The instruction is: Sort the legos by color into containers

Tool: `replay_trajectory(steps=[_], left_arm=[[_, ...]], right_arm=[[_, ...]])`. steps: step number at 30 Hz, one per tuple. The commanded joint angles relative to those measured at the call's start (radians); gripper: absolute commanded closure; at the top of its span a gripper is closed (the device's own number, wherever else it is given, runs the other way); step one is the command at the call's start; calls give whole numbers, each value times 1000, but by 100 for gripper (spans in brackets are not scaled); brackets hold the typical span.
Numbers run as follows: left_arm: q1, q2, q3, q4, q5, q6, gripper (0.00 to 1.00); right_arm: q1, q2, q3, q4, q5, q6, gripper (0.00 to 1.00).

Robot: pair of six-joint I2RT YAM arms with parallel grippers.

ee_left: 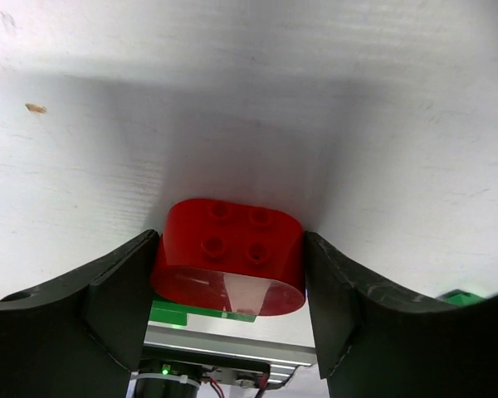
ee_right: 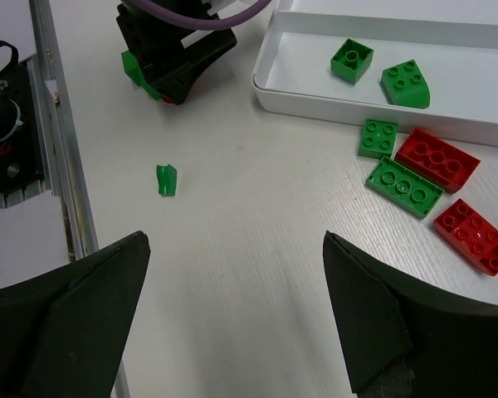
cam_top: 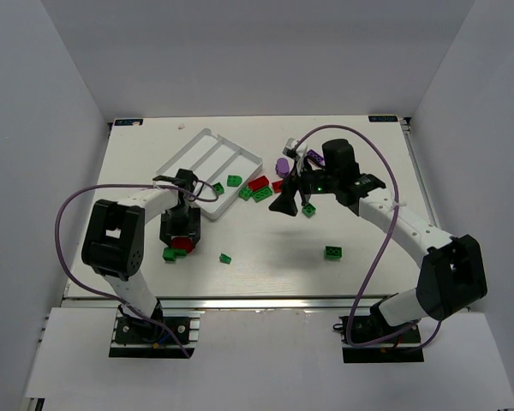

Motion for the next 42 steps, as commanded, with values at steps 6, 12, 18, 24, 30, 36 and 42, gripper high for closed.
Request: replay_trajectory(steps=[6, 12, 18, 24, 30, 36, 42], left_arm=[[-3, -133, 123, 34, 98, -90, 66], [-3, -269, 109, 221, 376, -338, 74], [-3, -360, 31, 517, 551, -654, 80], [-20, -391, -49, 723, 597, -875, 81], [-45, -391, -78, 827, 589, -972, 82], [-56, -392, -93, 891, 592, -1026, 82], [-60, -403, -116, 939, 602, -1058, 82]], right_arm=[[-1, -39, -36, 51, -41, 125, 16], [76, -41, -76, 120, 39, 418, 19], [177, -16, -51, 134, 262, 549, 11], [258, 50, 31, 171, 438, 500, 11], [308, 142, 135, 196, 554, 472, 11], [314, 183, 171, 205, 627, 448, 11], [312, 196, 167, 234, 632, 432, 14]])
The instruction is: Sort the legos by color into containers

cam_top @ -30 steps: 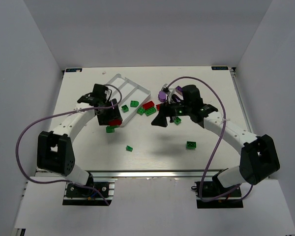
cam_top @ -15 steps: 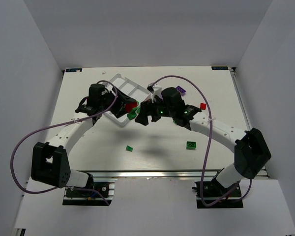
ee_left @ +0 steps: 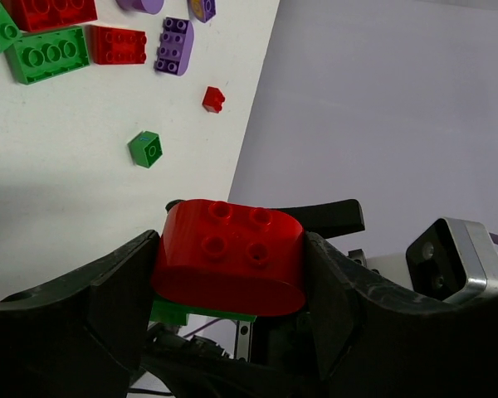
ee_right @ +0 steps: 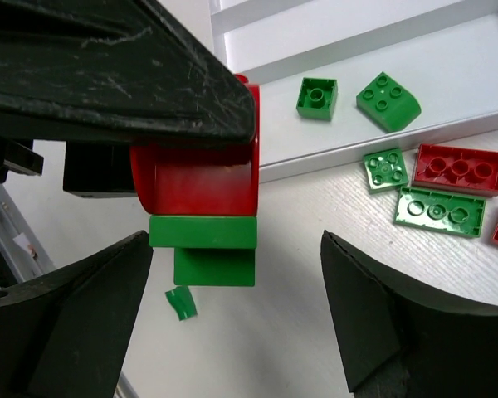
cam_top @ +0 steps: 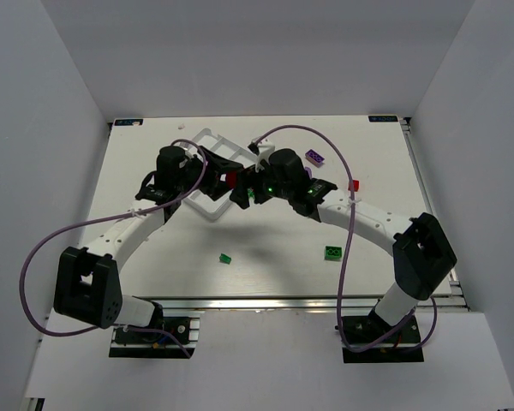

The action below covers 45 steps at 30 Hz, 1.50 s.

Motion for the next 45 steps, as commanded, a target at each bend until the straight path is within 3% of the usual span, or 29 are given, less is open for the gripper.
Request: replay_trajectory(steps=[1, 5, 8, 13, 16, 19, 29, 45], left_arm=[[-5, -48, -22, 74, 18, -42, 82], [-7, -52, -38, 95, 21, -59, 82], [-7, -54, -51, 112, 19, -77, 83], [-8, -61, -65, 138, 13, -96, 83], [-7, -65, -76, 152, 13, -105, 83], [-7, -66, -84, 158, 13, -113, 83], [13, -46, -147, 279, -5, -166, 85], [97, 29, -108, 296, 39, -143, 86]], right_arm=[[2, 7, 44, 73, 33, -23, 14], [4, 27, 49, 98, 25, -24, 20], [2, 38, 53, 121, -19, -32, 35], [2, 44, 52, 129, -58, -34, 51], [1, 41, 52, 133, -73, -52, 66], [-5, 38, 53, 133, -115, -63, 99], [-44, -23, -3, 135, -181, -52, 100], [-65, -57, -43, 133, -211, -60, 100]])
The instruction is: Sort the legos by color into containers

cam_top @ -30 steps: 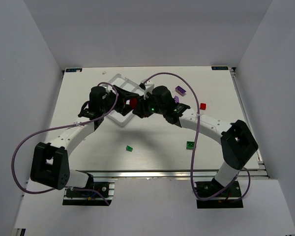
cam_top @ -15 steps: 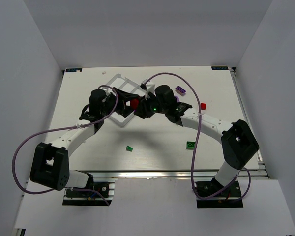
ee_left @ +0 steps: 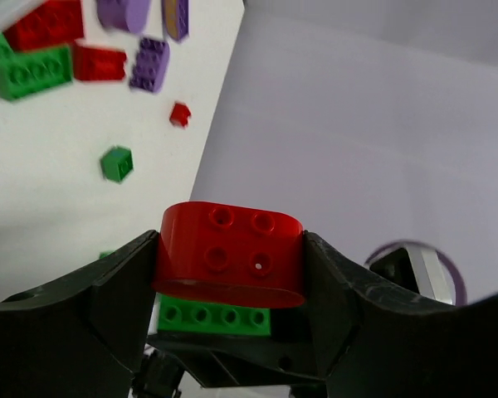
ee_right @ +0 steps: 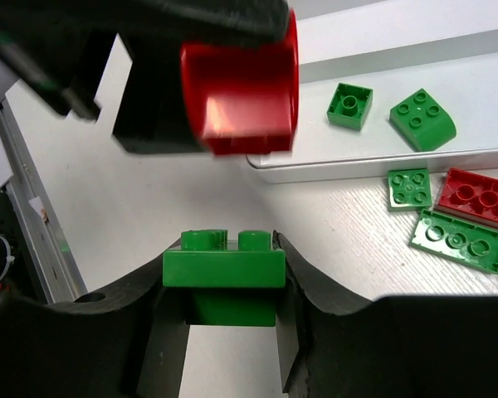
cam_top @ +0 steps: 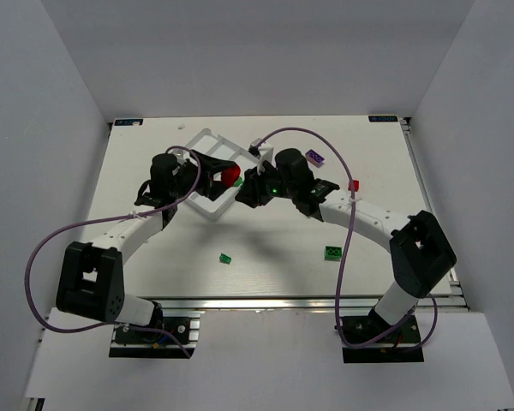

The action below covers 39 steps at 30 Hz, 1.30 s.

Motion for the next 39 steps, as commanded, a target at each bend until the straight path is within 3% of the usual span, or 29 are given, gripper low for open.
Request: replay_trajectory(steps=[1, 9, 12, 13, 18, 23, 29, 34, 37, 38, 39], left_arm=[[41, 12, 26, 33, -39, 27, 86], [70, 44, 82, -28, -30, 112, 86], [107, 98, 179, -209, -56, 250, 87], [118, 116, 264, -343, -74, 362, 87], [138, 315, 572, -686, -327, 697, 86], [139, 478, 780, -873, -473, 798, 86], [136, 572, 819, -887, -496, 821, 85], [122, 612, 819, -889, -518, 821, 74], [116, 628, 830, -893, -524, 823, 47], [113, 632, 833, -893, -524, 823, 43], [110, 629, 847, -892, -524, 825, 30]], right_arm=[[-17, -74, -1, 40, -36, 20, 100], [-19, -85, -10, 32, -36, 7, 100], [-26, -97, -20, 25, -33, 1, 100], [-28, -102, -23, 25, -33, 0, 100], [-49, -136, -55, 12, -26, -22, 100], [-60, -172, -86, 0, -4, -49, 100], [-82, -197, -115, -5, 7, -71, 100], [-91, -199, -119, -5, 2, -75, 100], [-91, -194, -116, -5, -2, -80, 100], [-91, -192, -116, -6, -4, -85, 100], [-91, -192, -116, -5, -9, -89, 100]])
